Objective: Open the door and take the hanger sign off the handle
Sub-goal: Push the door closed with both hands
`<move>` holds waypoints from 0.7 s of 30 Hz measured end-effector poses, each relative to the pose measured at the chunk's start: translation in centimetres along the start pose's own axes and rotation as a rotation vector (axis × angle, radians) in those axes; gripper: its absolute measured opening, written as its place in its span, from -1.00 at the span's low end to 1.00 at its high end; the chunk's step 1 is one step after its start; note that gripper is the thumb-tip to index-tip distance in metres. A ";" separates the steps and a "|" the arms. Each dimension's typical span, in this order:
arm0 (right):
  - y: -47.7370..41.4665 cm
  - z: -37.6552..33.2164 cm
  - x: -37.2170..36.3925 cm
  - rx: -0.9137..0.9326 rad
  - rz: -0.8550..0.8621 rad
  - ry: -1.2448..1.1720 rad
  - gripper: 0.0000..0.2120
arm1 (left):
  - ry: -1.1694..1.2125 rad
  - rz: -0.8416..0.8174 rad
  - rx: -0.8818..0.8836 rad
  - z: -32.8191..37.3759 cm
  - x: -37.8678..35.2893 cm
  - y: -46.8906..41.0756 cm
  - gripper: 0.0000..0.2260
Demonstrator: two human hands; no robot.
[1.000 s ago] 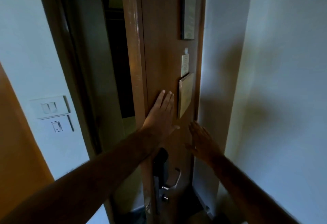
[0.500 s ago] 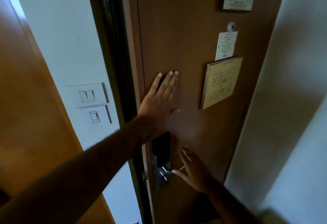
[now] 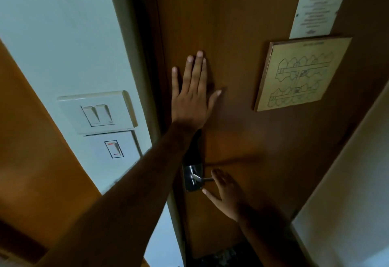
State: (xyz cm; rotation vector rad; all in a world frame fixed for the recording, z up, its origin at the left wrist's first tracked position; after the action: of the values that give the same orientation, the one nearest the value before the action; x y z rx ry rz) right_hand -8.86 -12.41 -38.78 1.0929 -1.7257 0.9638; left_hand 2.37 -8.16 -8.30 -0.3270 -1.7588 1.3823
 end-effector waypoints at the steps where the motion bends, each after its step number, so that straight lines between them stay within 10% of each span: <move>1: -1.0 0.2 -0.4 -0.009 -0.007 -0.013 -0.14 | 0.026 0.004 0.050 -0.3 -0.9 -0.2 -0.27; 21: -9.9 3.0 -3.7 -0.120 -0.033 -0.064 0.03 | 0.035 0.090 0.194 -2.5 -11.4 -3.4 -0.25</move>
State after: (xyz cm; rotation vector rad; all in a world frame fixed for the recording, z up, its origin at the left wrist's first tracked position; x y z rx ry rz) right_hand 0.59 -17.30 -41.70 1.0810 -1.7880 0.8017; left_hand 12.12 -15.17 -10.39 -0.3255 -1.5826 1.5886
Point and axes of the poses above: each hand's wrist, its own y-axis away from the middle knuckle, its own x-axis out of the back of the hand, z = x × y, the point moved 9 cm from there along -y, towards the middle knuckle, and after that the axes turned 7 degrees about x, right-handed, at the moved point
